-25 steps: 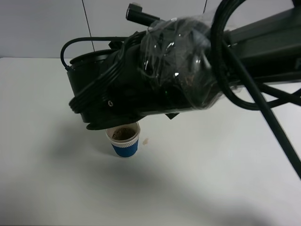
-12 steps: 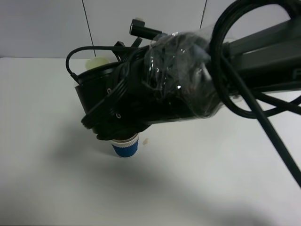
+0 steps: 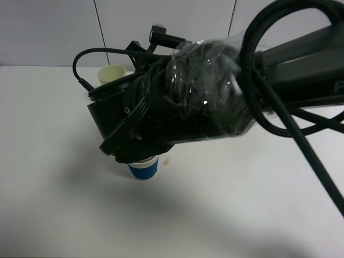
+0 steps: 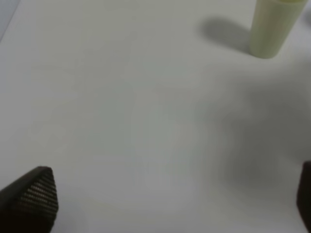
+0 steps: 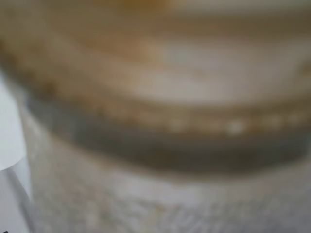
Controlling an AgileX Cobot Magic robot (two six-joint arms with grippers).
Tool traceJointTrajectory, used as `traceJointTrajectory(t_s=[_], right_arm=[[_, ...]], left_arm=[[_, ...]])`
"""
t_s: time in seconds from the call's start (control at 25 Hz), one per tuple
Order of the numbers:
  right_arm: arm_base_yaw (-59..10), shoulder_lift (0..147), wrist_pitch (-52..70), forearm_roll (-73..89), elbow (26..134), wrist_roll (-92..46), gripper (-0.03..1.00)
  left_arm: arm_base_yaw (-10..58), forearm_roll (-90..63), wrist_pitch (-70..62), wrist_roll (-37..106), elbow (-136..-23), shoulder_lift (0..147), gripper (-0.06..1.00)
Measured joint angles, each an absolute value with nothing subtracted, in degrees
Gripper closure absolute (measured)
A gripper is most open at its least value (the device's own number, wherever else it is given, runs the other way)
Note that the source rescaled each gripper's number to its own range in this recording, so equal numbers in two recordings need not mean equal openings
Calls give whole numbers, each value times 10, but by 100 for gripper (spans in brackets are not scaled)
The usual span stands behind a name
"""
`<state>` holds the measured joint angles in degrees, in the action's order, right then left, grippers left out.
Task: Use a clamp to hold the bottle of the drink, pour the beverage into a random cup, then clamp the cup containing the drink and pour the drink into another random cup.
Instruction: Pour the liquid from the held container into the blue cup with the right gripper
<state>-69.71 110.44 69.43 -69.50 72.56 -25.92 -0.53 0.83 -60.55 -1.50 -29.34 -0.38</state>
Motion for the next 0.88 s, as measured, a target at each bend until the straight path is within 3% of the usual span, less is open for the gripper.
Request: traceJointTrajectory(t_s=[0.88], right_arm=[[-711, 1104, 693, -710, 695, -258, 97]], left_arm=[[-5, 8, -605, -15, -293, -4, -6]])
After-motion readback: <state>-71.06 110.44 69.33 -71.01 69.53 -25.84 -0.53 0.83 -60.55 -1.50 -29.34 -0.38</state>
